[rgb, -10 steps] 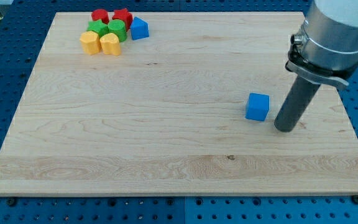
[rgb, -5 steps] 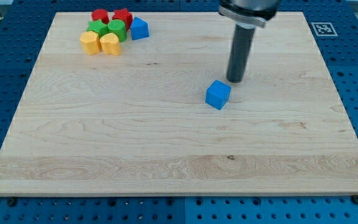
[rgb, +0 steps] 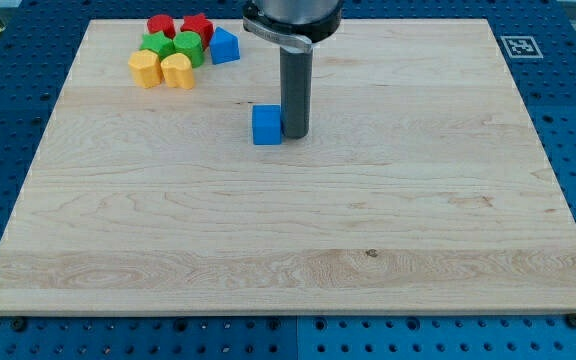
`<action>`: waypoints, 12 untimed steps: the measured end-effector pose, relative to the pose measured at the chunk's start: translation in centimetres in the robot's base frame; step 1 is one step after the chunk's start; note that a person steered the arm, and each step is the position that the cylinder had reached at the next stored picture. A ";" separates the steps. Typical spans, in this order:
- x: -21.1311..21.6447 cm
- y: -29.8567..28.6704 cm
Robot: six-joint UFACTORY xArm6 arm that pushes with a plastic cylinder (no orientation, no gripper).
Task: Place the blue cube right to the yellow heart
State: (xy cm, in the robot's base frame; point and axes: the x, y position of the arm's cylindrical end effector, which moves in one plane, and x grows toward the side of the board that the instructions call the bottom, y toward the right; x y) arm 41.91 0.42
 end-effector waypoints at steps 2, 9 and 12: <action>4.1 -2.5; -2.2 -3.8; -5.0 -4.8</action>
State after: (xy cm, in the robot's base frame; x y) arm 36.87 -4.34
